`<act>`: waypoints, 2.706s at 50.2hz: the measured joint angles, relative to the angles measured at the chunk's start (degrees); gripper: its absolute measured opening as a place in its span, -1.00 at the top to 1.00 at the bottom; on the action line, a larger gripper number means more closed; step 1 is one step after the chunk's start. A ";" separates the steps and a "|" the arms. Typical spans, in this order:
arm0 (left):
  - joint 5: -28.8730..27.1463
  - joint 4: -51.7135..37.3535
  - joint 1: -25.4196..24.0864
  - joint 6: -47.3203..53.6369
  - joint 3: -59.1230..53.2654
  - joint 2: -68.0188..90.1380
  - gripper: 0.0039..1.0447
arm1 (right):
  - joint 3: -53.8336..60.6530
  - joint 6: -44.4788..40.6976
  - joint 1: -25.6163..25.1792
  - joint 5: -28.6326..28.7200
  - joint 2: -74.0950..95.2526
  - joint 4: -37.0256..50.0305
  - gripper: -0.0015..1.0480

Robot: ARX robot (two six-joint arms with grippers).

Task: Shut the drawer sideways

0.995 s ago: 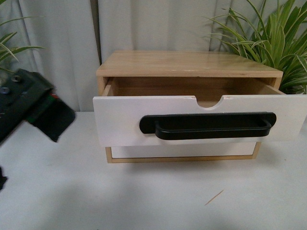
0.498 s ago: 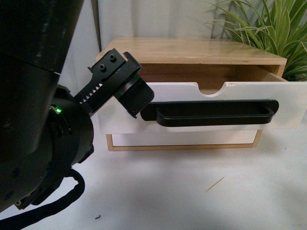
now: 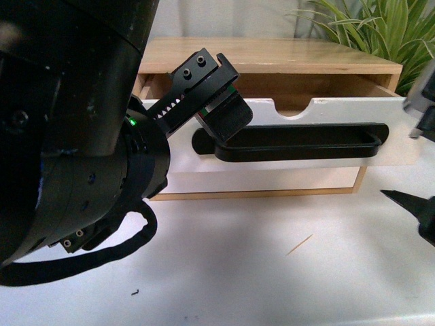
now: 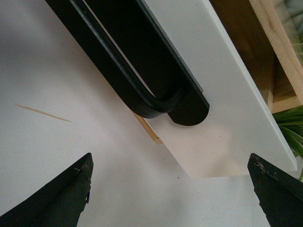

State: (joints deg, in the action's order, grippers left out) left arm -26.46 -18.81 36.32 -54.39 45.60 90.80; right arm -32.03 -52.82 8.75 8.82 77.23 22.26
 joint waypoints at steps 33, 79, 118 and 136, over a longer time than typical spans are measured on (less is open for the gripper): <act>10.86 2.43 -8.39 7.08 16.76 12.70 -0.89 | -20.00 1.75 0.61 -3.82 21.46 -0.28 -0.83; -13.40 2.29 -6.38 18.84 -11.17 -17.00 -0.89 | 3.74 13.92 -5.70 4.94 -14.49 -5.22 -0.83; 5.53 -7.41 -14.58 46.80 -39.85 -58.84 -0.01 | 25.88 50.21 -16.41 -1.60 -55.56 -6.75 -0.14; 16.59 1.16 -26.18 53.51 -43.36 -70.71 0.93 | 29.05 52.04 -8.98 -8.68 -62.36 -10.14 0.97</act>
State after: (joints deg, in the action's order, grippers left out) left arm -9.87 -17.65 10.13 -0.89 2.24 20.10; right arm -2.98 -0.78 -0.23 0.14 14.87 12.12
